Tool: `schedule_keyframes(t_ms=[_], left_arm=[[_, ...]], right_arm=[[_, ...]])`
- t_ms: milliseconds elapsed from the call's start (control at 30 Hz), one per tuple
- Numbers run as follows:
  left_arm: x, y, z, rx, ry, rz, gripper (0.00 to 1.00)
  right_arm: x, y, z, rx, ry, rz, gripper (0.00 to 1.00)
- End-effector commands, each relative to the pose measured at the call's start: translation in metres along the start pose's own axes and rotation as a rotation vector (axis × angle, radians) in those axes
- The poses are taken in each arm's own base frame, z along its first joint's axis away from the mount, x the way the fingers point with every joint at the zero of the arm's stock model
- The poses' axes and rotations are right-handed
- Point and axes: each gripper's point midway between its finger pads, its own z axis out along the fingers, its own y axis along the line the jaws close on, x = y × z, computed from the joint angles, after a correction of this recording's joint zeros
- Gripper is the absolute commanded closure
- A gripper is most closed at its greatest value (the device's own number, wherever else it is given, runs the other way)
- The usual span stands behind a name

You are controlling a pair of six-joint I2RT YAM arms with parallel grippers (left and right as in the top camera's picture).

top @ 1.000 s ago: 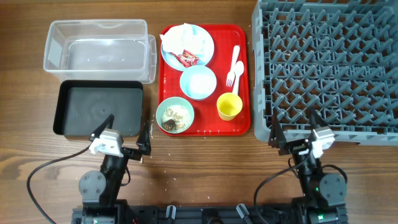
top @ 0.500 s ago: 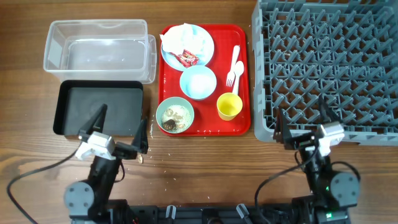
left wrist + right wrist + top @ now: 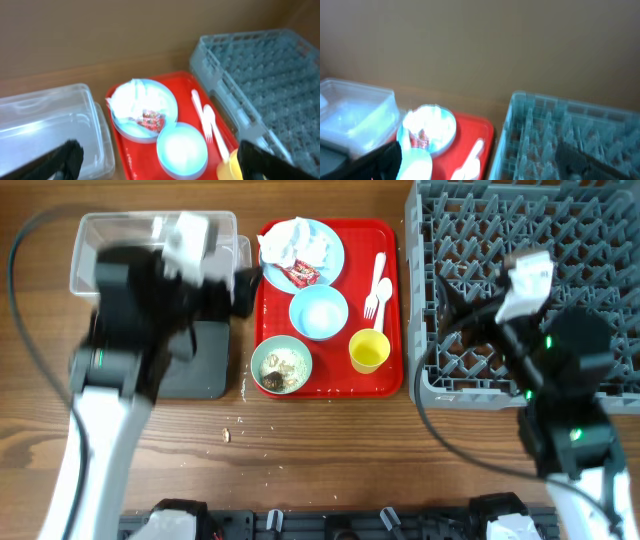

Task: Sort waste into correct bins and load items into the dishwasher rack
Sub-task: 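Reach the left gripper to the tissue and wrapper on the blue plate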

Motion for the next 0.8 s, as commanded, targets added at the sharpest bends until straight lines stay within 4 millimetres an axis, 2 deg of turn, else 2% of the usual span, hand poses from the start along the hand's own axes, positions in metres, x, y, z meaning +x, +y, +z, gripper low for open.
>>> schedule_keyframes(t_ms=[0,100,167,333,433,500,600,667,767], left_arm=[[-0.027,0.004,0.046,-0.037,0.170,0.012,0.00],[-0.032,-0.009,0.083,0.001,0.289,0.008,0.00],[-0.025,-0.026,0.102,0.059,0.323,0.015,0.00],[-0.007,-0.048,0.119,0.099,0.379,0.037,0.00],[-0.009,-0.052,0.126,0.107,0.362,0.049,0.00],[-0.011,-0.046,0.137,0.069,0.342,-0.008,0.00],[-0.003,-0.011,0.167,-0.142,0.321,-0.246,0.00],[0.017,0.012,0.192,-0.277,0.323,-0.389,0.00],[0.052,0.023,0.239,-0.298,0.356,-0.424,0.00]], right_arm=[[-0.008,0.001,0.017,-0.021,0.162,0.018,0.00],[0.009,-0.002,0.034,-0.021,0.311,0.036,0.00],[0.027,0.000,0.044,-0.038,0.380,0.063,0.00],[0.057,0.012,0.049,-0.108,0.497,0.101,0.00],[0.062,0.015,0.047,-0.122,0.521,0.111,0.00],[0.062,0.015,0.047,-0.122,0.521,0.111,0.00],[0.063,0.015,0.046,-0.117,0.529,0.130,0.00],[0.064,0.015,0.046,-0.117,0.530,0.130,0.00],[0.065,0.015,0.045,-0.117,0.537,0.132,0.00]])
